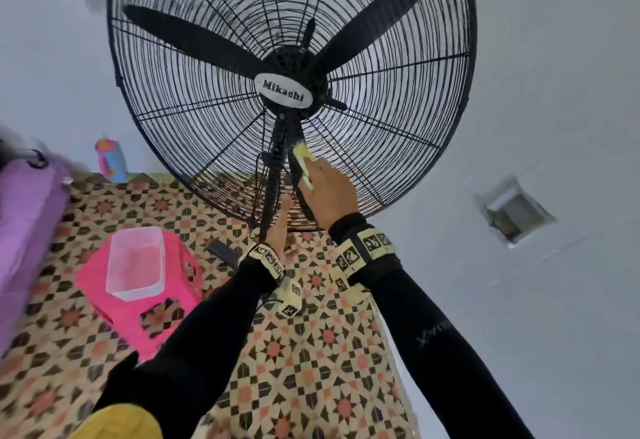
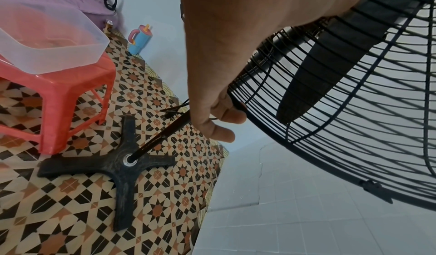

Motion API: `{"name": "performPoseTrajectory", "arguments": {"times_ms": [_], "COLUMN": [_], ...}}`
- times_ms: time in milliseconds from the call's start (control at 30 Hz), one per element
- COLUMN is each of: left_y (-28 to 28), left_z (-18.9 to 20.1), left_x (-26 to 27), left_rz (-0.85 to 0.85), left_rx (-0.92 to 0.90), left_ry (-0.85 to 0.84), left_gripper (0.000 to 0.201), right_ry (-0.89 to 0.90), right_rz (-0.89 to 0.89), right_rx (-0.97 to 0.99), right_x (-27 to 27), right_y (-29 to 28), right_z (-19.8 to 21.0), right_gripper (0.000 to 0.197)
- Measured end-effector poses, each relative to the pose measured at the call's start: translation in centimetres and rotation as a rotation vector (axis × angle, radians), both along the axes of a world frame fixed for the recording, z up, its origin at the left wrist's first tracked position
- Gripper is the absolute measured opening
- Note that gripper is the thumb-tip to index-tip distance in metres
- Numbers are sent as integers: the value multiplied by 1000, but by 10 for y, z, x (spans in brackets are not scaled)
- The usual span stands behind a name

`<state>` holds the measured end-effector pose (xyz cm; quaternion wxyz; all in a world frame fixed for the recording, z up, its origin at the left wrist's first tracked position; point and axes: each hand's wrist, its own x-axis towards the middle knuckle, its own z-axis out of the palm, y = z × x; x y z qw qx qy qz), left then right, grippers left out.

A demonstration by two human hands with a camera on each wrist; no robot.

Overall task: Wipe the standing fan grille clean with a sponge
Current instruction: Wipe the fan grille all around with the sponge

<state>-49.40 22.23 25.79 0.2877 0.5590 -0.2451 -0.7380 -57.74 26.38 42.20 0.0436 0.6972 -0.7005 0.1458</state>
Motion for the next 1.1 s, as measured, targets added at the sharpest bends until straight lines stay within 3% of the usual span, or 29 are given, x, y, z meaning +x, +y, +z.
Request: {"name": "performPoseTrajectory", "arguments": {"times_ms": [67,200,233,300,367,400,467,600,667,733,800,867,933,1000,1100], "left_y": [5,9,6,2,1,1,2,-2,0,7,8,9,8,6,11], "left_z": [11,28,24,11,4,5,7,2,4,15,22,23,18,10,17], "left_x": [5,4,2,1,3,4,3,-3,0,6,6,4,3,3,6], "left_rz": [12,30,38,28,-19,-28,-24,-1,-40,-51,-20,34,62,-5,2], "left_rx": [15,-16,-19,-19,18,8,-26,-24,-27,-49,-61,-70,-63,-53,-77], "left_ry": [-20,21,10,-6,-32,-23,1,-25,-28,-10,-13,-55,-30,-32,-49], "left_gripper": [143,96,93,108,137,142,144,148,134,94,76,86,111,132,127], "right_ry": [-41,49,53,17,-11,-14,-12,7,-29,-23,24,89,101,67,-3], "right_rz": [-100,-62,-26,-8,-73,-120,-161,26,6,-114,-205,-159,-32,72,-1], "right_rx": [-90,-14,19,13,-71,-115,-154,-15,-70,-249,-300,-250,-148,-84,-209], "right_x": [-2,8,12,12,7,4,-1,2,-3,-12,-16,-14,-7,-3,-8], "right_y": [-1,-5,-7,-10,-9,-8,-7,-7,-4,0,2,4,8,10,15], "right_z": [4,-3,-5,-2,4,4,3,-12,-13,-18,-28,-46,-57,-53,-41], "right_gripper": [48,54,53,49,49,52,57,57,57,56,58,58,58,63,65]}}
